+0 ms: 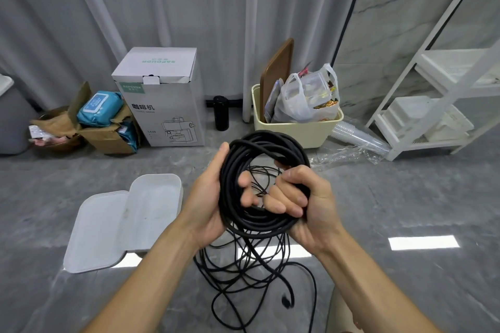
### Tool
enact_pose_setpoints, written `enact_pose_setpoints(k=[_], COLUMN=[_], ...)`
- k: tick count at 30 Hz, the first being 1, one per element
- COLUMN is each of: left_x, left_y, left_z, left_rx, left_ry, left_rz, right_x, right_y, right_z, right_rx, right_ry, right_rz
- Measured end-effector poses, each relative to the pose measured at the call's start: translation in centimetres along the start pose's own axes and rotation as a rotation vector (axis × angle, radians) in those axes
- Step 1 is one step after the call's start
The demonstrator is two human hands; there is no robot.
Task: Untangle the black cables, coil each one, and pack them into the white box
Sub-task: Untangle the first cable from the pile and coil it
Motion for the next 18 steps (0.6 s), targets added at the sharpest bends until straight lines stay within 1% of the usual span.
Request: enact_pose_setpoints(k=[2, 5, 8, 11, 13, 14, 18], left_x=[0.5, 1.4, 1.9, 2.2, 2.1, 2.0, 1.1], left_y=[-0.3, -0.4, -0.1, 0.3, 0.6, 0.7, 0.6], left_z=[0.4, 1.2, 2.2, 3.2, 3.1, 2.9, 1.4], left_rx=[-0.056, -0.107, -0.121, -0.114, -0.083, -0.063, 0.012], left_ry=[0.057, 0.029, 0.011, -0.128, -0.25, -0.307, -0.467], left_rz=[0.04, 0.115, 0.152, 0.167, 0.155, 0.14, 0.049], right_x=[-0.1, 0.5, 0.7, 0.6, 0.8, 1.0, 1.3], right_y=[0.0, -0.1, -0.1, 0.0, -0.1, -0.2, -0.6], right_z=[0.3, 0.6, 0.7, 0.7, 0.1, -0.3, -1.3], right_rx=[0.011, 0.011, -0.028, -0.108, -0.105, -0.096, -0.091], right_ry=[0.109, 0.323, 0.355, 0.389, 0.436, 0.486, 0.73], right_rz=[-0.009, 0.007, -0.043, -0.156, -0.209, -0.206, -0.096])
Point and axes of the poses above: each hand's wrist, its own y-axis away from the middle knuckle, its own x-axis out of the back of the hand, z = x × y, the point moved 9 cm from there along -y, towards the middle knuckle, and after that the axes turned 14 degrees about y, right-handed, at the moved point
